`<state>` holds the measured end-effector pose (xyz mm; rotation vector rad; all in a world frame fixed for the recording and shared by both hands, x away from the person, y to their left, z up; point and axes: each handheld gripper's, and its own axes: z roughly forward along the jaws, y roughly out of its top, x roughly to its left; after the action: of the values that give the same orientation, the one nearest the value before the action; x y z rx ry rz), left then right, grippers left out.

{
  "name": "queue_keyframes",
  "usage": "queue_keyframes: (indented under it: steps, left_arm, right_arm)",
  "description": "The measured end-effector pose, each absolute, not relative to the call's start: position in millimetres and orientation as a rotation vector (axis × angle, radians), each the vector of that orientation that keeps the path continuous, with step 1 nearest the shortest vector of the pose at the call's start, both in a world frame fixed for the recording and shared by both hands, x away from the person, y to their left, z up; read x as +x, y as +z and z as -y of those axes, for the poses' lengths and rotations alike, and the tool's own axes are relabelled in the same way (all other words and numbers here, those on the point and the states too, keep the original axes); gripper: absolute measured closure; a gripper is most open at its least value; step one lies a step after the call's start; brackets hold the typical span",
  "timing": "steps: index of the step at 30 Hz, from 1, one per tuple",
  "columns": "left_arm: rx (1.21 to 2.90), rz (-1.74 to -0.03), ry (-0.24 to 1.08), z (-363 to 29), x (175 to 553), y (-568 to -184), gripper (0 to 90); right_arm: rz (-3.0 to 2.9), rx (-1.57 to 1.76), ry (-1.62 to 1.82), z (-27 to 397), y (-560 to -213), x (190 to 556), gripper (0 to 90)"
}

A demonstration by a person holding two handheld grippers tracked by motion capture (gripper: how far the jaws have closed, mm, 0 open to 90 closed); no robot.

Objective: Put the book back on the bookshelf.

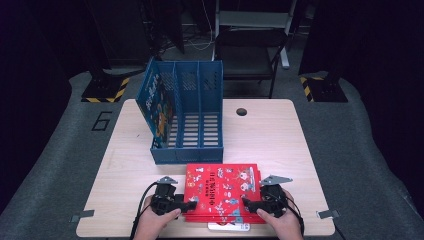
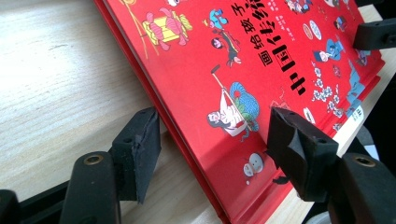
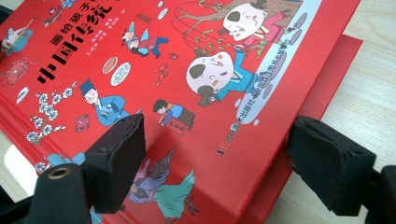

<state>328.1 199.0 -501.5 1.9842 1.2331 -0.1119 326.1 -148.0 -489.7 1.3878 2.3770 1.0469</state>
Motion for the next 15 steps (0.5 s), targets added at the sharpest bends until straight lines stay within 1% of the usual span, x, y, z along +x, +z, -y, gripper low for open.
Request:
queue_keyframes:
  steps: [6,15]
  left_arm:
    - [1.994,-1.244,-0.092,-203,327,-501,35.3]
    - [1.940,-1.319,-0.061,-223,332,-501,35.2]
  right_arm:
    - [-2.372,1.372,1.072,145,-491,329,19.3]
    - [-2.410,1.337,1.082,125,-491,335,19.2]
